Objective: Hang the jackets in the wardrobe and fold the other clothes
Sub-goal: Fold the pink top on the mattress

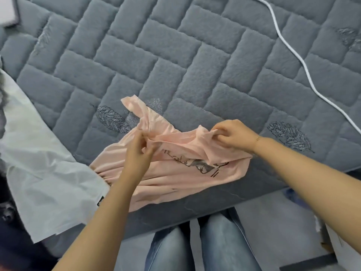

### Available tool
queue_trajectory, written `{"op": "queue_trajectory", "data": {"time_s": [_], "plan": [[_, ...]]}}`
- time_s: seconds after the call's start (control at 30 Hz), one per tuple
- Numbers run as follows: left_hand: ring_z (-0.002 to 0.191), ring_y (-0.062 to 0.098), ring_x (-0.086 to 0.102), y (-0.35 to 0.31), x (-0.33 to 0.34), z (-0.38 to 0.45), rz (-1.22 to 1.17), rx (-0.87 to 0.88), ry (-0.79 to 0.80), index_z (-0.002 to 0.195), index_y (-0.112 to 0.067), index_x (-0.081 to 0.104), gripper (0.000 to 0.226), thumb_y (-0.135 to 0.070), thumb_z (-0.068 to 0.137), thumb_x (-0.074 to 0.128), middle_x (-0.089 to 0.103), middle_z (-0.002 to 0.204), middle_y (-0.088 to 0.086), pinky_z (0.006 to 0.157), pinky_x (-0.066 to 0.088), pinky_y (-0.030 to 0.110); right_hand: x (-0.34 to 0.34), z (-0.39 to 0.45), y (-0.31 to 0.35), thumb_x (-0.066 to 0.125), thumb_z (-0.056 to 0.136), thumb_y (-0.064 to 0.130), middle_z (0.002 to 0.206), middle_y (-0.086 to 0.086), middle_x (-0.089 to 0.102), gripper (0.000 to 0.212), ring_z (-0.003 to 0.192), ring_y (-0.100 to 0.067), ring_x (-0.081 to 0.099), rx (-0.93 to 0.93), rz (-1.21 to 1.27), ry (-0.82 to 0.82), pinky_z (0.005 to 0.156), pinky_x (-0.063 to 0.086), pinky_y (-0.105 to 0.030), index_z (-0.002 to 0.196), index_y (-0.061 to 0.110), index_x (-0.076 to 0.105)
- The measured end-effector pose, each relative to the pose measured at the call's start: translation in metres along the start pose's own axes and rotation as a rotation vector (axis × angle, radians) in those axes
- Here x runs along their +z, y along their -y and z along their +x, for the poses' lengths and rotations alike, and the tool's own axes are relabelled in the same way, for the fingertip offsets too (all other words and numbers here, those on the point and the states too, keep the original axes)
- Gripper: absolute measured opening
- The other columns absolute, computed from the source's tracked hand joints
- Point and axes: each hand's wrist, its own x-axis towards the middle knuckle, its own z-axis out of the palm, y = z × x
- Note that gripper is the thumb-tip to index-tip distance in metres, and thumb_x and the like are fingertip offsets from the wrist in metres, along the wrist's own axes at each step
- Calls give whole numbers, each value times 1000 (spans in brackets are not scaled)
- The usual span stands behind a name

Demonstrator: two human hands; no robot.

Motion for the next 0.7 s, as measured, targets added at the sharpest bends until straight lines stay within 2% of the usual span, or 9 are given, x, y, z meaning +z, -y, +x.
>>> {"op": "queue_trajectory", "data": {"time_s": [0.03, 0.1, 0.17, 0.23, 0.37, 0.43, 0.53, 0.63, 0.7], "plan": [[82, 11, 56, -11, -9, 1, -46, 18, -14, 99, -22, 57, 18, -7, 92, 64, 62, 90, -2, 77, 45, 22, -4, -6, 2, 57, 94, 17, 85, -4, 68, 17, 85, -21, 61, 18, 60, -86, 79, 44, -37, 94, 4, 68], [91, 13, 58, -39, -31, 3, -93, 47, -28, 111, -22, 61, 19, -10, 97, 57, 65, 102, 2, 84, 47, 26, -21, -28, 12, 56, 98, 22, 65, -4, 51, 34, 63, -11, 47, 105, 321, -263, 61, 38, -29, 77, -5, 56], [92, 12, 58, -74, -58, 3, -129, 91, -22, 109, -20, 64, 19, -10, 100, 51, 67, 103, 1, 84, 47, 30, -49, -59, 29, 50, 101, 26, 69, -2, 48, 39, 60, -4, 42, 191, 597, -451, 57, 37, -19, 83, -8, 55], [87, 12, 57, -116, -86, 1, -115, 177, -21, 101, -17, 65, 19, -8, 101, 48, 66, 94, -1, 79, 46, 30, -84, -97, 49, 45, 103, 25, 78, 2, 59, 31, 65, -2, 52, 232, 760, -623, 64, 45, -15, 96, 0, 63], [71, 0, 51, -222, -141, -4, 39, 426, -16, 95, -12, 60, 15, -10, 101, 47, 57, 80, -13, 67, 41, 25, -154, -172, 107, 44, 104, 24, 87, 8, 65, 30, 79, 1, 56, 120, 705, -769, 80, 44, -13, 99, 4, 67], [68, -4, 50, -281, -167, -12, 103, 535, -41, 93, -13, 60, 13, -10, 100, 49, 55, 74, -14, 65, 41, 21, -188, -205, 143, 45, 103, 24, 77, 13, 61, 28, 71, 1, 50, 62, 680, -848, 72, 43, -19, 94, 8, 66], [67, -9, 52, -371, -207, -32, 177, 699, -41, 96, -17, 62, 11, -11, 98, 53, 58, 76, -16, 63, 40, 11, -248, -252, 196, 50, 101, 22, 64, 21, 61, 22, 58, 7, 49, -11, 643, -1046, 55, 39, -11, 86, 24, 67], [84, 8, 59, -452, -247, -61, 242, 889, -22, 98, -8, 69, 8, -12, 93, 62, 69, 90, 1, 80, 44, 23, -308, -311, 242, 61, 95, 24, 63, 21, 62, 19, 57, 7, 50, -97, 525, -1196, 52, 38, -9, 79, 28, 69], [88, 13, 62, -495, -271, -78, 278, 980, -8, 96, -9, 73, 10, -14, 88, 70, 73, 92, 0, 84, 44, 27, -343, -352, 267, 66, 91, 31, 64, 19, 61, 15, 58, 6, 51, -124, 416, -1220, 51, 37, -8, 77, 29, 71]]}}
